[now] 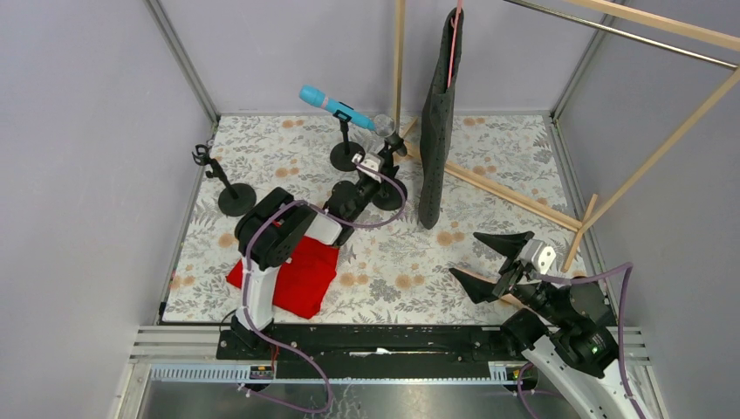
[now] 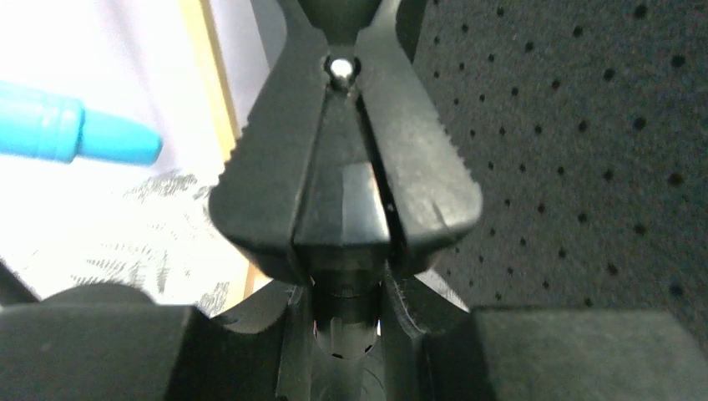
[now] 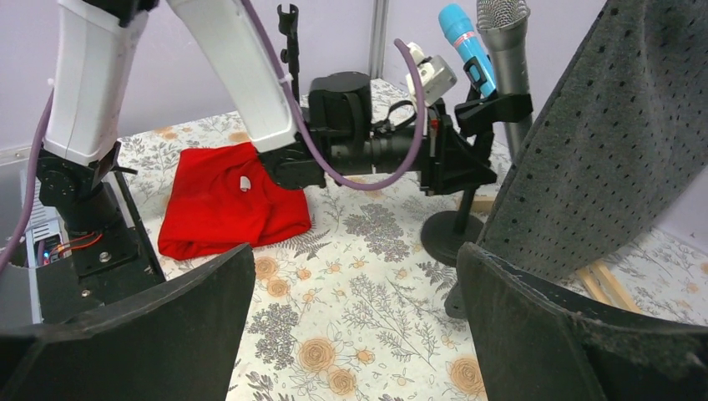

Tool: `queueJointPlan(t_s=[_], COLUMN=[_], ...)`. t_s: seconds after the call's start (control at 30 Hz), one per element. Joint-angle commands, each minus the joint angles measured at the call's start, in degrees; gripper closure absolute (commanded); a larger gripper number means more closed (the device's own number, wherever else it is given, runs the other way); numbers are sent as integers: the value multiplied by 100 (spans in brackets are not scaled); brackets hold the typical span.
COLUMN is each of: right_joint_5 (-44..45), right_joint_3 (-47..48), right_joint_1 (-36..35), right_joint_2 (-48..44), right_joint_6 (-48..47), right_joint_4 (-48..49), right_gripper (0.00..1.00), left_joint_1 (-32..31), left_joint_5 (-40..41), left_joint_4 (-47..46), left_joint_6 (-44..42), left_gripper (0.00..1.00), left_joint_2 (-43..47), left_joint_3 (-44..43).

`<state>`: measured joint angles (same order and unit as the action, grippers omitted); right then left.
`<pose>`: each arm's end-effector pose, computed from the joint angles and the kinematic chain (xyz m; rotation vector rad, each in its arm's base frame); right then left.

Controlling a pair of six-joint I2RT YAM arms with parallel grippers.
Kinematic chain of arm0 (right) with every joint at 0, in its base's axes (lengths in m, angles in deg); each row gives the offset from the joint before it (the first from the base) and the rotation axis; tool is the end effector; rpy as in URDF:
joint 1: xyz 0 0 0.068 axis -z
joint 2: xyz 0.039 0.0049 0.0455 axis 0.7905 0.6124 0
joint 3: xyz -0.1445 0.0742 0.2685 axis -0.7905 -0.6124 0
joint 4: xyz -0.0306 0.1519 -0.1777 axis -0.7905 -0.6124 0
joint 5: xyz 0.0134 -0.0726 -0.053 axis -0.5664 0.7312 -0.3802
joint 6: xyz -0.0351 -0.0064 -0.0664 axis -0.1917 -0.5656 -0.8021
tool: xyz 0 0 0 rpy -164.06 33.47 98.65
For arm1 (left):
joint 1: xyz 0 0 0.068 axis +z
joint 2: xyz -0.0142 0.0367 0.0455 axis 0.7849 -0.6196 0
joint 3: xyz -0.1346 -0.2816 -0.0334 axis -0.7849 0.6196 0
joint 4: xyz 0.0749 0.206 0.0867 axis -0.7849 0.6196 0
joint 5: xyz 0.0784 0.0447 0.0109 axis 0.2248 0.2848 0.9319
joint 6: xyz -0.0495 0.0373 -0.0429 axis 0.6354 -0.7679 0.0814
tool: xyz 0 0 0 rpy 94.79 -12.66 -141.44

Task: Attach the microphones to the stand

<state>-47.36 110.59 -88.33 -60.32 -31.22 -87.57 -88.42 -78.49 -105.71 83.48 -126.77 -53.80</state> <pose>-0.0043 0.0205 0.3086 -0.6945 1.1477 0.6835 0.3632 -0.2727 0.2312 0.4417 1.3227 -0.5757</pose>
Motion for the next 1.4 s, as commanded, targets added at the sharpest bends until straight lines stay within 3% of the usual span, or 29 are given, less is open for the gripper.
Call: queueJointPlan(t_s=[0.0, 0.17, 0.33, 0.53, 0.9, 1.17, 1.2, 1.27, 1.37], right_joint_5=[178, 207, 173, 123, 257, 252, 255, 258, 287], right_joint_3=[92, -25, -112, -153, -164, -149, -153, -157, -162], right_joint_1=[-14, -15, -11, -9, -12, -13, -7, -11, -14], right_joint_2=[-51, -51, 54, 86, -56, -51, -53, -51, -53], right_joint_6=[76, 106, 153, 182, 123, 127, 131, 145, 180], right_joint_4=[45, 204, 389, 428, 180, 184, 190, 202, 253], right_gripper=[4, 4, 4, 4, 4, 4, 4, 4, 4], left_joint_1=[85, 169, 686, 1279, 1386, 1386, 1386, 1386, 1386], left_joint_5=[428, 893, 1064, 433, -382, -430, -397, -375, -370], left_joint_4=[251, 489, 470, -159, -214, -20, -30, -48, -119], left_joint_6=[93, -184, -190, 234, 543, 608, 608, 608, 608], left_gripper=[100, 100, 100, 100, 100, 100, 95, 69, 41], left_joint_2=[944, 1570, 1669, 1253, 441, 200, 226, 326, 532], left_joint_3=[699, 1423, 1522, 1253, 345, -5, 33, 178, 414])
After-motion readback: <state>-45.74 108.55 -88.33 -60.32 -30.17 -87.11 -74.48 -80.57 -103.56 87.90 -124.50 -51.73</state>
